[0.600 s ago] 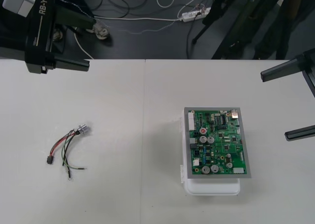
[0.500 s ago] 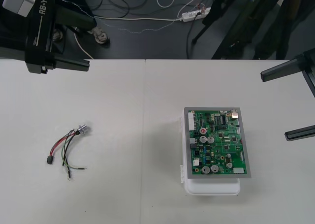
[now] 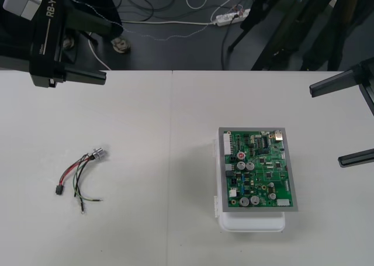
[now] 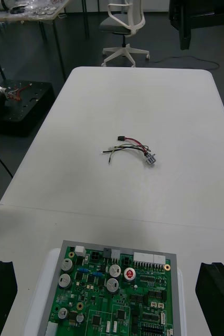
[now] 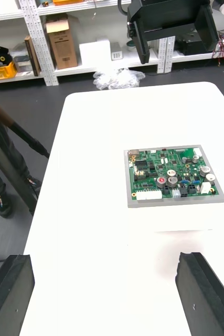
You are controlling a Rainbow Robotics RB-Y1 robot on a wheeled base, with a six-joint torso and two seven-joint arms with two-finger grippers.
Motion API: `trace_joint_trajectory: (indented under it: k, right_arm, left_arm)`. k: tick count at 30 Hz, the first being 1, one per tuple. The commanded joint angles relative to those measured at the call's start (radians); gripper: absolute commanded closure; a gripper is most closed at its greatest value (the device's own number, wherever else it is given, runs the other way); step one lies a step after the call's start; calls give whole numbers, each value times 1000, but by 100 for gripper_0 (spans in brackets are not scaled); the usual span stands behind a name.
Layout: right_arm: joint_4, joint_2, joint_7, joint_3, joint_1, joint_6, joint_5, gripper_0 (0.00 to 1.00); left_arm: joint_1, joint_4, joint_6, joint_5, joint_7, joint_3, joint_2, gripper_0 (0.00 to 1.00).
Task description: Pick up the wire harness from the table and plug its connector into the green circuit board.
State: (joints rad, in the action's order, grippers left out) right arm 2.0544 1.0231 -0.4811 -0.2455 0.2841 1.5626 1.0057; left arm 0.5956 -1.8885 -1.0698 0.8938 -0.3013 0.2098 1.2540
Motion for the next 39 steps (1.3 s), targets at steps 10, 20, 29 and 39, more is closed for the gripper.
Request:
trace_joint_trajectory:
  k: [10, 20, 29, 39]
  right_arm:
    - [-2, -3, 36, -35, -10, 7, -13, 0]
    - [-10, -58, 38, -11, -56, 8, -15, 0]
    - [-17, -80, 38, -37, -60, -22, -22, 0]
    - [-140, -80, 45, -38, -82, -39, -148, 0]
  left_arm:
    - [36, -21, 44, -3, 10, -23, -8, 20]
    - [36, -21, 44, -3, 10, -23, -8, 20]
    - [36, -21, 44, -3, 10, -23, -8, 20]
    - [36, -21, 44, -3, 10, -23, -8, 20]
